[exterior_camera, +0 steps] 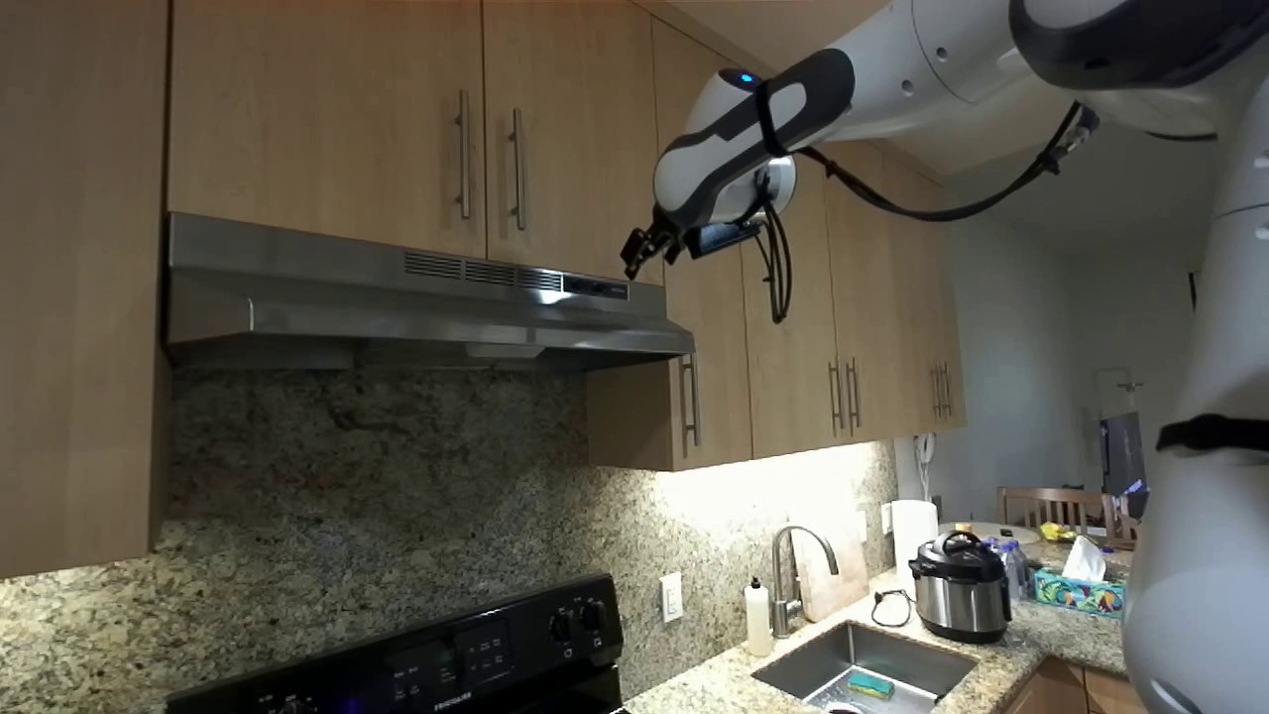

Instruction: Turn on the light on top of the stove

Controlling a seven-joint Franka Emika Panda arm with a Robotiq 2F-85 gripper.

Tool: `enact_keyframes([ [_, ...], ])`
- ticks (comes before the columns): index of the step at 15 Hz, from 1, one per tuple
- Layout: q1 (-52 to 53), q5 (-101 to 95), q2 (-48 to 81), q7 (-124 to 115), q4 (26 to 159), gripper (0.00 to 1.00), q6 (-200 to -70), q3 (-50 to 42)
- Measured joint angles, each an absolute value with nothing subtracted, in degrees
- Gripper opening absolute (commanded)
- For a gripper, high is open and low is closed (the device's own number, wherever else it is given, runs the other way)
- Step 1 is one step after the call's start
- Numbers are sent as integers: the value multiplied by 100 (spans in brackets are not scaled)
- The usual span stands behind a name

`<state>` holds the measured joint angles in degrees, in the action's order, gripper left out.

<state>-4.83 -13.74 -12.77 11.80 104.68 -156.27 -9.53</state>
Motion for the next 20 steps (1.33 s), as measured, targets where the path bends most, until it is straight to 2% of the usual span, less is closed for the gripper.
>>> enact_keyframes([
  [20, -497, -1194, -886, 1178, 10171, 100, -15785, -921],
])
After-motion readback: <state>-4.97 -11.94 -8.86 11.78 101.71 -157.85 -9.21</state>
